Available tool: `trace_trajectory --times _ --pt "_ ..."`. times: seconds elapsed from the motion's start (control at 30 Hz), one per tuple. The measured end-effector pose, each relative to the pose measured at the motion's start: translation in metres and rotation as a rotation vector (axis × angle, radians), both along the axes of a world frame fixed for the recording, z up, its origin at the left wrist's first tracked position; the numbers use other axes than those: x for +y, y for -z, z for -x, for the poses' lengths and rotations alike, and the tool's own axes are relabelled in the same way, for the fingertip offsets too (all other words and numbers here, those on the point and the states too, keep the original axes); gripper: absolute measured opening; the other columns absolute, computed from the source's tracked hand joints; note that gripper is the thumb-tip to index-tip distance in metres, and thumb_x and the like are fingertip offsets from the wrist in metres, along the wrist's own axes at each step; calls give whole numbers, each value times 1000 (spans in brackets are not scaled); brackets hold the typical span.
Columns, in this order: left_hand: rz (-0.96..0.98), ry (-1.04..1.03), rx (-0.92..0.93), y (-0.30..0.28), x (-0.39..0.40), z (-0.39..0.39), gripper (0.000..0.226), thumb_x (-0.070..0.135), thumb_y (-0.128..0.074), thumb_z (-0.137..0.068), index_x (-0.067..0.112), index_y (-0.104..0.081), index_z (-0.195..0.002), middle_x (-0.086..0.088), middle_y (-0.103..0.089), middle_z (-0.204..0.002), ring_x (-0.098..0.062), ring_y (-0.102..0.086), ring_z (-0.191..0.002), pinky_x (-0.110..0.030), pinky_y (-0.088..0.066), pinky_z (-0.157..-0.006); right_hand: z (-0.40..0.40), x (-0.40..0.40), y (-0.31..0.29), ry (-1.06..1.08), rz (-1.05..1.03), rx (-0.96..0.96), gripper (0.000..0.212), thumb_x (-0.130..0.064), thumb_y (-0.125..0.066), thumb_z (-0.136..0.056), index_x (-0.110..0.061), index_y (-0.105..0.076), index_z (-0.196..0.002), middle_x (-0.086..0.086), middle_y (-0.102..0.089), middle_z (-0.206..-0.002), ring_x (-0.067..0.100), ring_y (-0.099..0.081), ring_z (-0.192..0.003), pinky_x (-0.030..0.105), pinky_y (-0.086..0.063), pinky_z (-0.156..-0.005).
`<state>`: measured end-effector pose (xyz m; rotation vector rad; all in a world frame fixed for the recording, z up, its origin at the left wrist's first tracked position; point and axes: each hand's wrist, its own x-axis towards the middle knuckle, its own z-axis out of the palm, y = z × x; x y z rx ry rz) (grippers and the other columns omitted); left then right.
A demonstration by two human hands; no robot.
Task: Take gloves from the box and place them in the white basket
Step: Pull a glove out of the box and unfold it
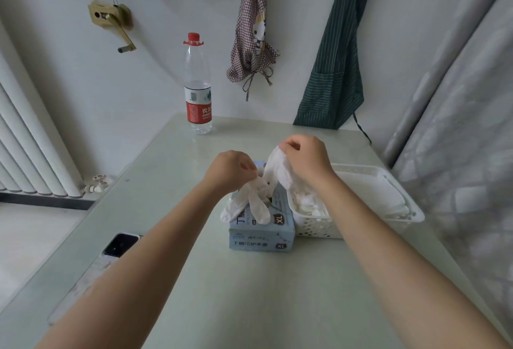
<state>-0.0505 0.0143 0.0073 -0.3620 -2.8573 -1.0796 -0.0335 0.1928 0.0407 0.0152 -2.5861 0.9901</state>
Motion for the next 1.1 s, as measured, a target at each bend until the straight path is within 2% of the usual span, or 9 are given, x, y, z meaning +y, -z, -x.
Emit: trace_trajectory --times 0.17,0.27,0.43,0.57,0.67,0.77,0.93,1.03,1.1 --pt "-245 -36 103 -4 3 -1 17 20 -64 -88 23 -71 -103 5 -67 -106 -11 -62 -95 -22 -47 -77 -4 3 -16 -22 290 41 18 -27 -59 -95 -12 -67 -88 -8 -62 -76 1 -54 -67 13 -40 -59" --pt "-545 131 -25 -19 10 -11 38 32 -74 -84 30 -64 -121 9 -58 -123 -7 -56 -110 -23 -47 -85 -10 3 -24 -69 464 -30 22 -34 -63 -92 -16 -65 -80 -9 -59 -66 3 -54 -60 12 -42 -56" --pt "-630 187 -133 -33 22 -17 15 20 -70 -88 14 -71 -101 -1 -72 -96 -17 -68 -87 -30 -55 -80 -19 3 -30 -156 566 -111 29 -39 -61 -93 -16 -70 -79 -3 -63 -67 13 -59 -64 28 -49 -62" --pt "-953 153 -304 -36 16 -9 21 13 -57 -92 4 -68 -108 -18 -60 -99 -25 -54 -84 -33 -47 -69 -20 15 -31 -92 615 -75 20 -27 -56 -94 -15 -71 -95 -3 -58 -75 11 -55 -68 26 -46 -62" --pt "-950 258 -302 -36 9 -5 45 25 -55 -91 -12 -57 -117 -22 -59 -106 -31 -57 -95 -41 -46 -79 -22 24 -28 -165 596 -108 21 -39 -61 -91 -24 -67 -105 -3 -64 -96 10 -59 -92 28 -49 -79" --pt "-900 341 -290 -39 10 -11 44 25 -46 -99 -16 -53 -114 -19 -61 -99 -31 -59 -93 -38 -47 -78 -25 27 -27 -302 552 -225 46 -52 -69 -82 -17 -66 -111 8 -68 -109 18 -65 -102 36 -53 -90" --pt "-854 278 -339 -38 13 -14 33 24 -48 -100 -4 -61 -108 -7 -69 -80 -19 -65 -74 -25 -50 -59 -26 29 -27 -196 537 -146 31 -29 -69 -88 1 -67 -98 16 -70 -93 27 -68 -86 36 -57 -82" --pt "-880 17 -365 -38 10 -10 24 14 -52 -96 10 -66 -115 -11 -69 -107 -31 -64 -102 -37 -56 -81 -28 31 -32 -133 572 -96 53 -42 -69 -78 6 -62 -99 13 -64 -85 25 -62 -79 38 -52 -76" --pt "-912 -148 -323 -45 9 -14 33 1 -42 -95 17 -68 -107 -6 -70 -111 -24 -66 -105 -40 -52 -96 -29 31 -39 -145 579 -85 52 -48 -69 -74 -2 -65 -97 11 -62 -84 25 -61 -79 39 -50 -75"
